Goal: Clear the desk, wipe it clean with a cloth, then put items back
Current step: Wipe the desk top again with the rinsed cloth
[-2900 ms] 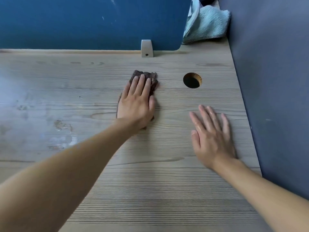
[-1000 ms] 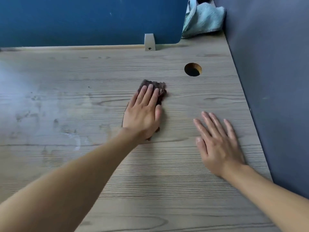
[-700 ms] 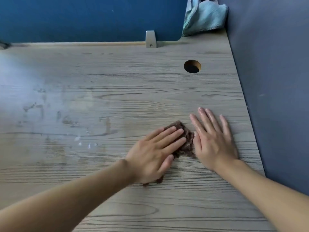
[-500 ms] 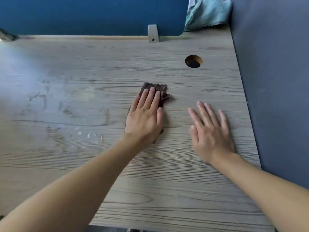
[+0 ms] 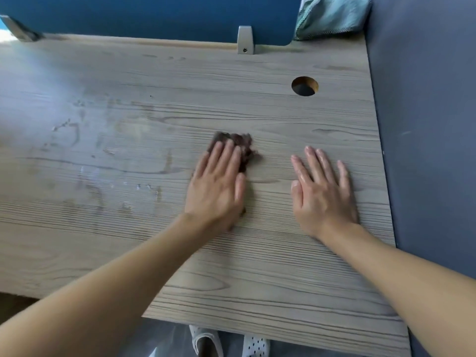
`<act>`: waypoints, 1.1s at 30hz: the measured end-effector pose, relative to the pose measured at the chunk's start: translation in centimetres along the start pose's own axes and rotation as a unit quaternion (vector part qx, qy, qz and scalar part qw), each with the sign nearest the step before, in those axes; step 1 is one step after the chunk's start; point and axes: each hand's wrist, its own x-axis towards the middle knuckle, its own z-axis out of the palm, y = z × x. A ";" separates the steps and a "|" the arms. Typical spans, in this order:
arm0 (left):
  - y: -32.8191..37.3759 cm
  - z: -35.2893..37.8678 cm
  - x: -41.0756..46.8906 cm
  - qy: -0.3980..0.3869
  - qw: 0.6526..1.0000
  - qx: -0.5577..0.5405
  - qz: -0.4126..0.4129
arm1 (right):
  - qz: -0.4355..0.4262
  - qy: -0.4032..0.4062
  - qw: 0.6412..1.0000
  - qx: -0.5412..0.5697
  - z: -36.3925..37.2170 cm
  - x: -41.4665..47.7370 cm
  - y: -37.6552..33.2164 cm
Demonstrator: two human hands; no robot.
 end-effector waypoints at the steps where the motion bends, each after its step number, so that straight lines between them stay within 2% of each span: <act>1: 1.0 -0.2 -2.4 -0.005 0.998 -0.005 0.057 | 0.001 0.002 1.000 0.001 0.0 0.0 0.0; 4: 3.5 -0.9 -10.1 -0.062 0.969 -0.012 0.237 | 0.005 0.011 1.000 -0.002 0.1 0.1 -0.1; 6: 2.3 -1.1 -10.4 -0.086 0.950 -0.016 0.299 | 0.001 0.009 1.000 -0.003 0.2 0.0 0.0; 7: 1.3 -0.9 -9.1 -0.082 0.952 -0.014 0.295 | 0.002 0.010 1.000 -0.002 0.2 0.0 0.0; 8: 0.4 -0.6 -7.4 -0.071 0.963 -0.016 0.259 | 0.001 0.013 1.000 0.001 0.2 0.1 0.0; 11: -1.7 -0.7 -2.0 -0.003 1.000 -0.014 0.025 | -0.001 0.011 1.000 0.004 0.2 0.0 0.1; 12: -1.7 -0.5 -1.5 0.002 1.000 -0.003 -0.025 | -0.001 0.012 1.000 0.002 0.3 0.0 0.0; 13: -1.1 -0.1 -2.0 0.005 0.999 0.003 -0.035 | 0.001 0.014 1.000 0.002 0.4 0.0 0.1; 15: 0.9 -0.2 -5.1 -0.001 1.000 -0.001 0.024 | -0.001 0.019 1.000 0.007 0.4 0.1 0.1; 17: 2.9 -0.4 -10.3 -0.034 0.989 -0.006 0.147 | -0.002 0.023 1.000 0.008 0.4 0.2 0.2; 19: 3.4 -0.8 -13.5 -0.070 0.969 -0.014 0.236 | -0.006 0.016 1.000 0.007 0.4 0.2 0.1; 21: 1.8 -0.6 -12.5 -0.081 0.961 -0.016 0.265 | -0.002 0.013 1.000 0.005 0.3 0.1 0.1; 22: 0.9 -0.4 -11.1 -0.075 0.967 -0.012 0.243 | 0.001 0.014 1.000 -0.001 0.2 0.0 0.0; 23: 0.1 -0.4 -9.3 -0.056 0.981 -0.014 0.187 | 0.003 0.018 1.000 -0.007 0.1 -0.1 -0.1; 25: -1.5 -0.8 -6.8 -0.015 1.000 -0.013 0.013 | -0.005 0.052 0.999 0.007 -0.3 -0.7 -1.5; 26: -1.5 -0.5 -6.7 -0.008 0.999 -0.014 -0.040 | -0.013 0.073 0.997 0.032 -0.4 -1.1 -2.6; 27: -0.8 -0.2 -7.6 -0.004 0.999 -0.012 -0.053 | -0.028 0.089 0.994 0.056 -0.3 -1.4 -3.7; 28: 0.1 -0.1 -9.4 -0.004 0.999 -0.010 -0.031 | -0.044 0.090 0.992 0.076 0.0 -1.8 -4.8; 30: 1.5 -0.4 -14.1 -0.022 0.997 -0.012 0.068 | -0.051 0.096 0.990 0.094 0.4 -2.0 -6.8; 33: 0.2 -1.5 -16.3 -0.075 0.974 -0.022 0.211 | -0.003 0.112 0.991 0.078 0.7 -1.4 -8.1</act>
